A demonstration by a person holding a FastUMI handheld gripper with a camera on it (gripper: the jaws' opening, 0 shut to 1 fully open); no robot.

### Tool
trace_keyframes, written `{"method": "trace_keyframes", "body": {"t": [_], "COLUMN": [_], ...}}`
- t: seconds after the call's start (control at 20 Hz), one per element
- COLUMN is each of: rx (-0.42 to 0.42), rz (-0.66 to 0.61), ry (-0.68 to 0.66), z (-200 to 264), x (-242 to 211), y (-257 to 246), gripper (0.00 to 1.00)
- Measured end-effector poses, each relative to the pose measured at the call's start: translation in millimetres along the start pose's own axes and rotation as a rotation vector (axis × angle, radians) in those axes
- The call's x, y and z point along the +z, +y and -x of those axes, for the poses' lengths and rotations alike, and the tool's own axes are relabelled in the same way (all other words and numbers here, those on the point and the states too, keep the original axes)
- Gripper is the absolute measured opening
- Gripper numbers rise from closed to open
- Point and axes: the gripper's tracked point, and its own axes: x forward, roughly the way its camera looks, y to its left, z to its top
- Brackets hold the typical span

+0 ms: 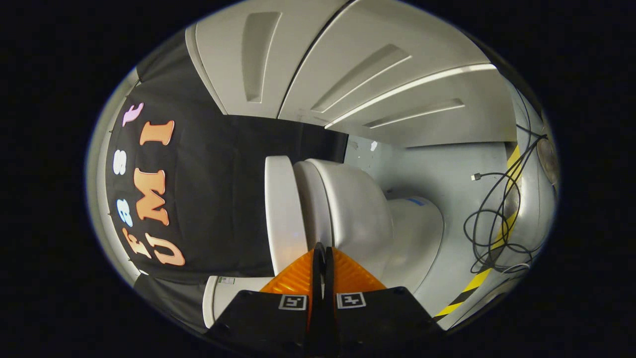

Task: Open the toilet lid.

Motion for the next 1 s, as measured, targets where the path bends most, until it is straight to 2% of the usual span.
{"method": "trace_keyframes", "body": {"t": [0.15, 0.35, 0.5, 0.75, 1.0], "rx": [-0.015, -0.09, -0.145, -0.1, -0.023], "rz": [0.026, 0.155, 0.178, 0.282, 0.405], "ry": [0.013, -0.08, -0.115, -0.173, -0.213], "z": [-3, -10, -6, 4, 24], "x": [1, 10, 3, 3, -16], "y": [0, 10, 16, 52, 122], "gripper": [0.08, 0.08, 0.07, 0.07, 0.07]}}
